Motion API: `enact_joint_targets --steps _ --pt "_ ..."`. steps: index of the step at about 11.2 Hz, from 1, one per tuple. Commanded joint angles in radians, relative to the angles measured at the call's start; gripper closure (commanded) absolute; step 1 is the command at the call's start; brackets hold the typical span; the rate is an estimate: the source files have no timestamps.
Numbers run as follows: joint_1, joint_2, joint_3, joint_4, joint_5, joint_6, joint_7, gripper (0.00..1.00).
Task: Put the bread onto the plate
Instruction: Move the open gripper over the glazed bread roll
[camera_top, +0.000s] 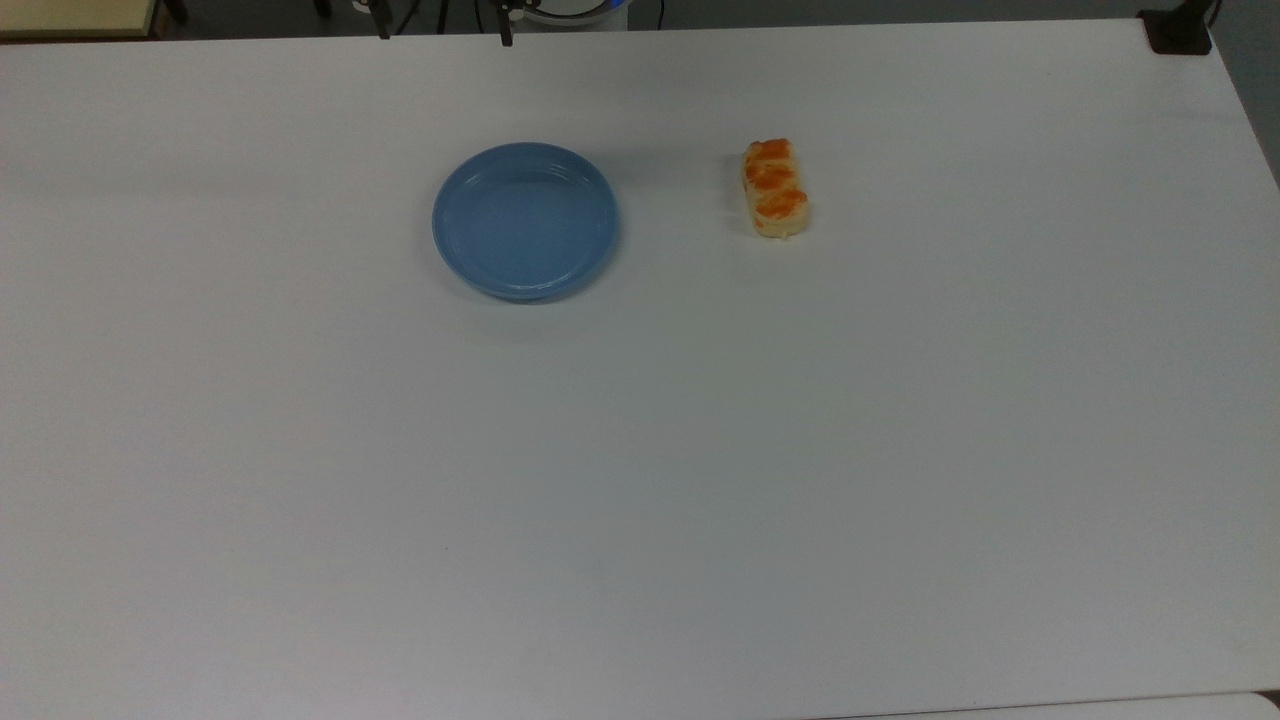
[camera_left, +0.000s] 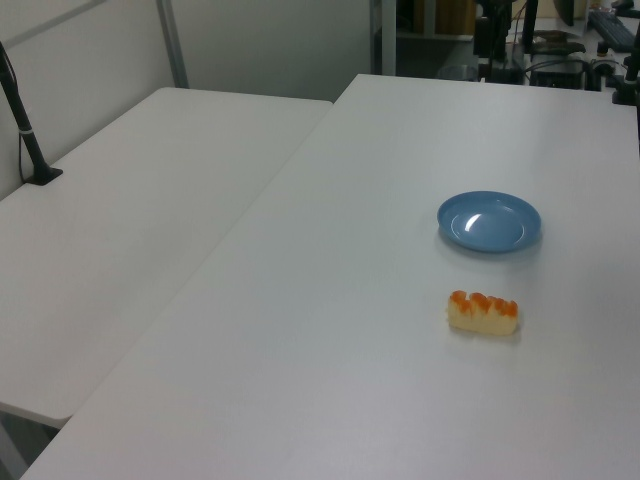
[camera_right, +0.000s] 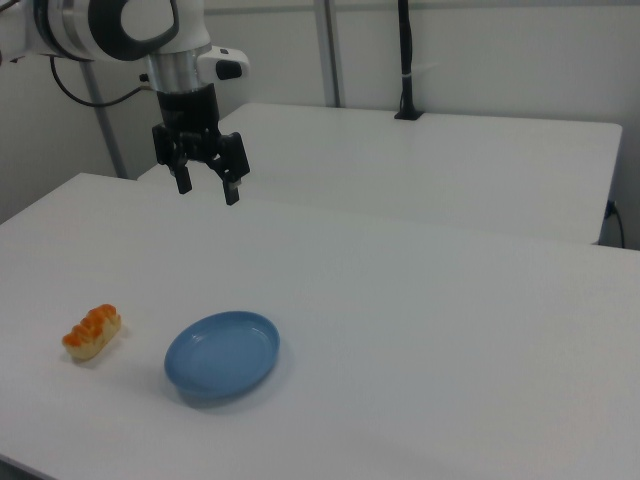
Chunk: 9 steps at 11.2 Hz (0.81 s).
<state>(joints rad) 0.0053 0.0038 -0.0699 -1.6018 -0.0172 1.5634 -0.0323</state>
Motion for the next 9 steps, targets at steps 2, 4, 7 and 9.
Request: enact_joint_targets --steps 2,4,7,9 --pt "0.010 -0.002 -0.013 0.010 0.006 0.018 -0.014 0.00" --pt "0.015 -0.002 -0.011 0.007 0.006 0.030 -0.014 0.00" --pt "0.021 0.002 -0.011 0.005 0.006 0.046 -0.012 0.00" --pt "0.024 0.008 -0.011 0.005 0.006 0.050 -0.006 0.00"
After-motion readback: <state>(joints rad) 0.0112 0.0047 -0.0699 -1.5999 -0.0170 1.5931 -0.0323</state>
